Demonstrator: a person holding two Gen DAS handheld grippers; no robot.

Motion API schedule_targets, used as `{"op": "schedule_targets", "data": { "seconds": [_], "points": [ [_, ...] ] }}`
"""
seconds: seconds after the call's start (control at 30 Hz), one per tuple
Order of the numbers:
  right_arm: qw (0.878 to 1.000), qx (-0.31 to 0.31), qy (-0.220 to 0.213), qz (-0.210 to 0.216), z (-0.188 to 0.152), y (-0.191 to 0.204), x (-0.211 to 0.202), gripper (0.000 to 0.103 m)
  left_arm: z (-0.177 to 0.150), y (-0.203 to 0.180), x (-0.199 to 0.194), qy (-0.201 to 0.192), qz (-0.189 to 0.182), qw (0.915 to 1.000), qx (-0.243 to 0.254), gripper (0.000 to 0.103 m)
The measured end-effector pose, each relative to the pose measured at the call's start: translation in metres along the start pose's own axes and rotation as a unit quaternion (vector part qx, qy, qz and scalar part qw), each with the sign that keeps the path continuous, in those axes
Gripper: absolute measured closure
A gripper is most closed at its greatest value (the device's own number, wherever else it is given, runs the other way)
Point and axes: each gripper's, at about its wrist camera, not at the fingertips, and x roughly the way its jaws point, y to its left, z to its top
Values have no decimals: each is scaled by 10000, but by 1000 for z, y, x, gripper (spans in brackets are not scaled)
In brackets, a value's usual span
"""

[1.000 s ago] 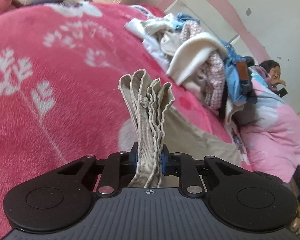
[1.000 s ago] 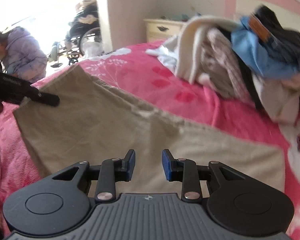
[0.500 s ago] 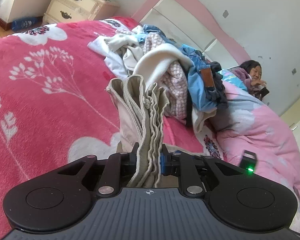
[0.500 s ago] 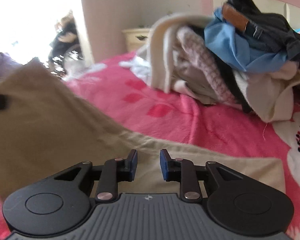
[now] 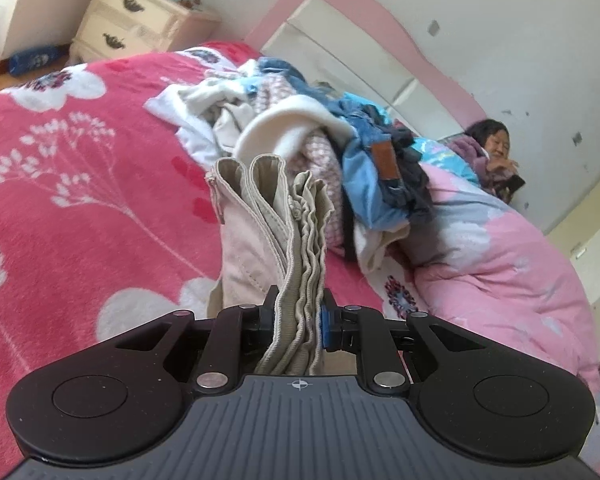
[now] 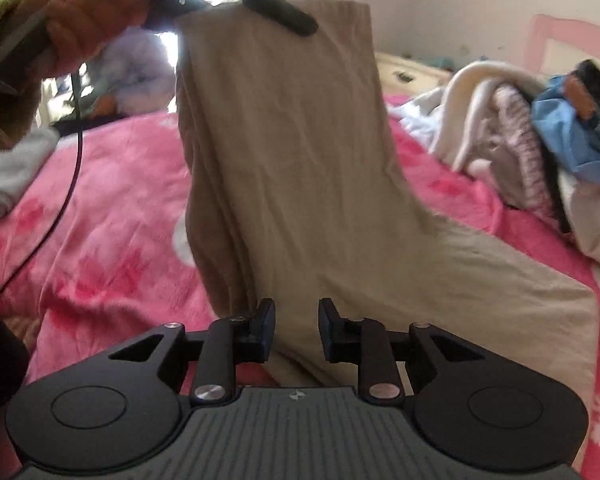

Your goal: Fold clothes

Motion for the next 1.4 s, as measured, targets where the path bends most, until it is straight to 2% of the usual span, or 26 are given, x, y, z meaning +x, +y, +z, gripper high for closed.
{"op": "schedule_targets", "data": {
  "seconds": [0.07, 0.17, 0.27, 0.43, 0.53, 0.8, 0.97, 1.07, 1.2, 1.4],
  "points": [
    [9998, 83, -117, -130, 2, -4, -7, 78, 2, -10, 3, 9, -91, 9999, 81, 87],
    [9967, 688, -322, -288, 6, -28, -19, 78, 3, -25, 7, 40, -237, 9994, 230, 87],
    [9879, 1398, -449, -489, 4, -55, -30, 78, 1, -42, 13, 117, -282, 9983, 499, 87],
    [9629, 2531, -578, -742, -11, -101, -48, 77, -2, -64, 28, 228, -344, 9965, 721, 87],
    [9484, 2988, -605, -869, -22, -123, -57, 77, -5, -74, 39, 302, -379, 9955, 813, 86],
    [9276, 3332, -841, -1465, -37, -160, -83, 77, -15, -97, 76, 656, -455, 9905, 1117, 86],
    [9137, 3431, -1041, -1915, -45, -182, -103, 77, -25, -109, 105, 1010, -480, 9854, 1283, 86],
    [9042, 3541, -1069, -2135, -52, -195, -110, 77, -33, -119, 125, 1263, -445, 9793, 1516, 86],
    [8912, 3844, -1083, -2151, -62, -208, -112, 76, -46, -134, 156, 1636, -351, 9693, 1800, 86],
    [8946, 3832, -970, -2083, -68, -210, -105, 76, -71, -147, 192, 2042, -201, 9536, 2202, 85]
  ]
}}
